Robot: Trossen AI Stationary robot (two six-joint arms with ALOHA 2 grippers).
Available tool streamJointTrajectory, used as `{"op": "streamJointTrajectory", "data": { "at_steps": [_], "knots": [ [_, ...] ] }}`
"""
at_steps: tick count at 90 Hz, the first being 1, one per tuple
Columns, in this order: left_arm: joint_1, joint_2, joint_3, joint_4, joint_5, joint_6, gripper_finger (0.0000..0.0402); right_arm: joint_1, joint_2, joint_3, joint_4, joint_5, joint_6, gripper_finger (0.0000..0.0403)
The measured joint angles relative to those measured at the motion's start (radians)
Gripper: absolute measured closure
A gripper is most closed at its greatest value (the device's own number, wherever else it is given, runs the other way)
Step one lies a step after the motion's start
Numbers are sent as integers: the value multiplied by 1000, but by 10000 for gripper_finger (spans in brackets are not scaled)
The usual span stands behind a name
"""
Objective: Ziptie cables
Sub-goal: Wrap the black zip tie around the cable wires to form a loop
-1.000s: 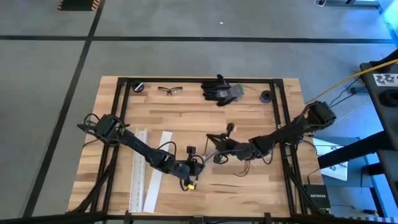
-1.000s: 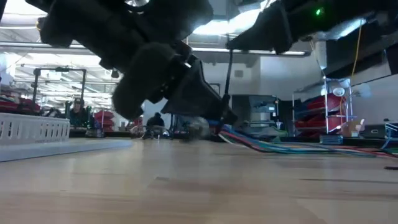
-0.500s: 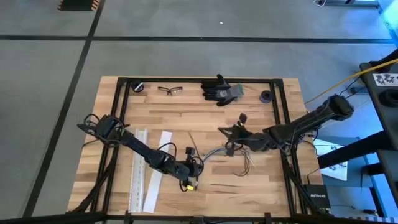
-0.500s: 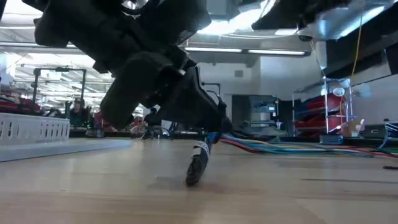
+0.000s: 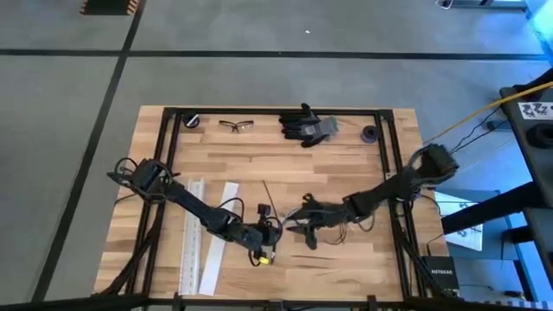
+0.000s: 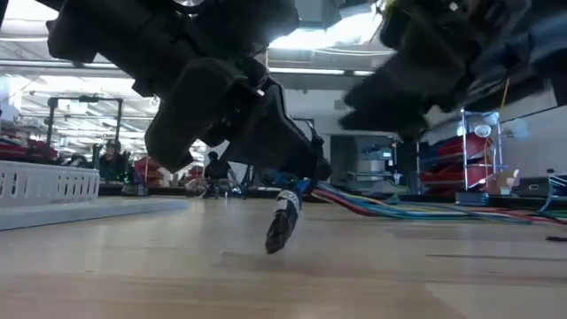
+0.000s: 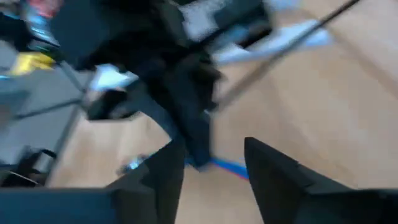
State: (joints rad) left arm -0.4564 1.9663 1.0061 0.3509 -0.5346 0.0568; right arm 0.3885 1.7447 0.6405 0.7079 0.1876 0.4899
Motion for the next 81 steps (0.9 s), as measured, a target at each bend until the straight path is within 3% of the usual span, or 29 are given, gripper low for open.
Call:
{"op": "streamJointTrajectory", "data": {
  "at_steps": [15,38,49,63,73,81],
  "knots": [
    [-2,0,0,7,-1,7,402,-40,85,29,68,-112,-1,237],
    [-2,-1,2,13,-1,12,402,-49,93,36,104,-136,-23,244],
    [-2,-1,2,7,-2,11,402,-49,93,36,103,-139,-49,286],
    [-2,-1,2,5,-2,11,402,-49,93,36,103,-127,-134,388],
    [-3,-1,2,2,-2,12,402,-41,93,36,103,-84,-182,399],
    [-10,0,2,-3,-10,34,402,-18,79,35,91,44,-271,402]
  ]
}}
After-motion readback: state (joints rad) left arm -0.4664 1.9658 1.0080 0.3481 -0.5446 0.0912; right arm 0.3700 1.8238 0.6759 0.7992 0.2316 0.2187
